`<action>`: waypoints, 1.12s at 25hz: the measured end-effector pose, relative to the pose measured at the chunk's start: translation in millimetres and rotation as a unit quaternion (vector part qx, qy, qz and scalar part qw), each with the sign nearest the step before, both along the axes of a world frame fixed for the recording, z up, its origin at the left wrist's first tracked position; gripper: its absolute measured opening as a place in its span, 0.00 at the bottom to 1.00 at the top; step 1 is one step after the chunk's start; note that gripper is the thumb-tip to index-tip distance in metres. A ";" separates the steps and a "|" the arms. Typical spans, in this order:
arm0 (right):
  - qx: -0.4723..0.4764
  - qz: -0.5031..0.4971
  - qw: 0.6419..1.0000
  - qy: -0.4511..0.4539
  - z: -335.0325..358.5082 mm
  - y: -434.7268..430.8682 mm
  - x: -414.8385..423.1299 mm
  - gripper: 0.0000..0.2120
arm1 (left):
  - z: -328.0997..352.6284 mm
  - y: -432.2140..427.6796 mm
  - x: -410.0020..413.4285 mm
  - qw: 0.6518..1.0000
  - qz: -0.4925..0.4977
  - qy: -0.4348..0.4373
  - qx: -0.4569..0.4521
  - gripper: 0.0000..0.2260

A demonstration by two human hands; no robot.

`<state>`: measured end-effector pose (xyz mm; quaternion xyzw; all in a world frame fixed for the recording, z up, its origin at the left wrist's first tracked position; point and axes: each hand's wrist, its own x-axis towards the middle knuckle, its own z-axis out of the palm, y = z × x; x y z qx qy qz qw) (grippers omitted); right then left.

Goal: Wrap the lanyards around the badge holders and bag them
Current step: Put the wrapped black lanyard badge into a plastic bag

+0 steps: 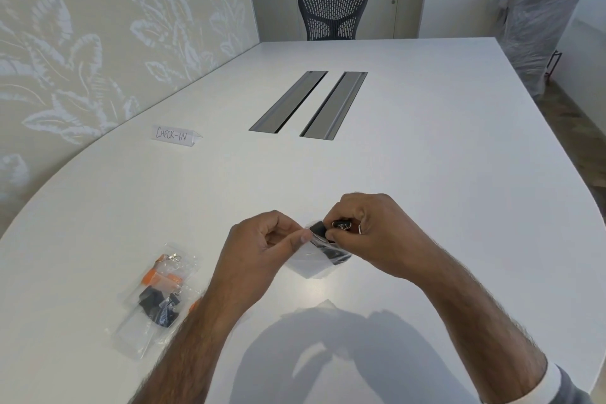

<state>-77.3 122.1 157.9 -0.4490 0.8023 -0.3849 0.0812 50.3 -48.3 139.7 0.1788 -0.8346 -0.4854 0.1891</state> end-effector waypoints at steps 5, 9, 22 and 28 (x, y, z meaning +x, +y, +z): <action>0.023 0.000 0.999 0.023 3.2 -6.5 4.4 0.05 | 5.4 1.3 -2.5 0.999 0.011 -0.024 -0.023 0.08; 0.040 0.000 0.999 0.035 3.9 -7.8 6.6 0.06 | 2.0 2.8 -7.3 0.999 0.013 -0.044 -0.024 0.08; 0.050 0.027 0.994 -0.094 14.6 -5.3 11.2 0.09 | -3.2 1.6 -11.0 0.993 -0.033 0.064 0.094 0.06; -0.008 -0.037 0.999 -0.029 9.9 -14.8 15.5 0.05 | 0.8 -2.2 -11.2 0.994 -0.044 0.088 0.043 0.04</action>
